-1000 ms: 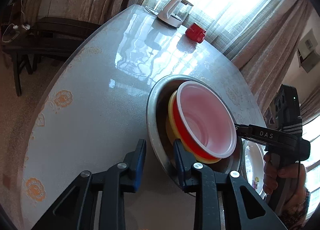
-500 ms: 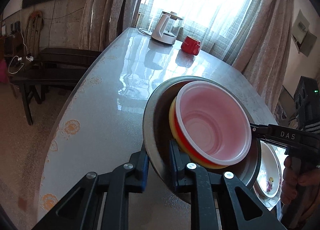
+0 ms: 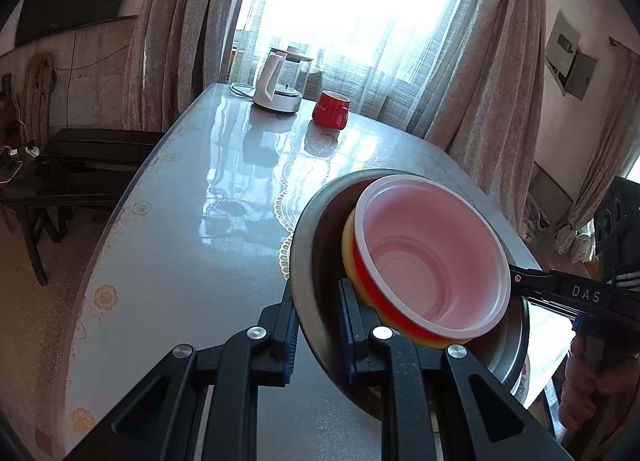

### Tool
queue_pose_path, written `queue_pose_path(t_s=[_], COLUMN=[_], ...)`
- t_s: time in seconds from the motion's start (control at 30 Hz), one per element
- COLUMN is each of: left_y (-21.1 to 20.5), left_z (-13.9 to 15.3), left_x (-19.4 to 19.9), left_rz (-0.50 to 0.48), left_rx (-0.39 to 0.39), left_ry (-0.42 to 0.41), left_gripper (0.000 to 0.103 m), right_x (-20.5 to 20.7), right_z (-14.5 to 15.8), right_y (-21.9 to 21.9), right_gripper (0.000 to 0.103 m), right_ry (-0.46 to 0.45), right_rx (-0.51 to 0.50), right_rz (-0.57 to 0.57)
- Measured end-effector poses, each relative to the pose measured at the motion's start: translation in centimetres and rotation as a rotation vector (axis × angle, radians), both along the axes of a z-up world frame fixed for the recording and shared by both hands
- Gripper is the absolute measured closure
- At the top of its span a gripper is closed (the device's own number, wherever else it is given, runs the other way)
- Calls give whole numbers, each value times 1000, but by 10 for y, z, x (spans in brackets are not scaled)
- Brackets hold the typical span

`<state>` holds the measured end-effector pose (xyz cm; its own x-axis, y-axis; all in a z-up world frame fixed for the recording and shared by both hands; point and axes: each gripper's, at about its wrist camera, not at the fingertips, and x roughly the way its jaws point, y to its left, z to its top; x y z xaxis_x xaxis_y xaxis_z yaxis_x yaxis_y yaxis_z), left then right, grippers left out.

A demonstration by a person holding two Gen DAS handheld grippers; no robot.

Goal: Organize plates and bowls
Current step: 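Lift the nested bowls with both grippers and carry them over the plate stack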

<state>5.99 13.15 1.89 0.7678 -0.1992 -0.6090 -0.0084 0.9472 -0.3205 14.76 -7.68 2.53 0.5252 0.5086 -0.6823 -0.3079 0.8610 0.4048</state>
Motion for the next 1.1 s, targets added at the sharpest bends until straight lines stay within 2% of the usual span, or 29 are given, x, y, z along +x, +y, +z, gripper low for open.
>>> queue_pose_path(t_s=[0.57, 0.83, 1.1], left_y=[-87, -121, -141], left_z=[17, 5, -5], left_x=[26, 37, 41], left_rz=[-186, -239, -259], left_rx=[61, 80, 120], left_ry=[-48, -14, 7], left_gripper=[85, 85, 84], right_x=[-44, -53, -56], right_z=[8, -8, -20], right_y=[-97, -137, -154], right_gripper=[90, 90, 90], right_ry=[-24, 15, 45], right_rx=[88, 124, 139], right_rz=[-202, -284, -313])
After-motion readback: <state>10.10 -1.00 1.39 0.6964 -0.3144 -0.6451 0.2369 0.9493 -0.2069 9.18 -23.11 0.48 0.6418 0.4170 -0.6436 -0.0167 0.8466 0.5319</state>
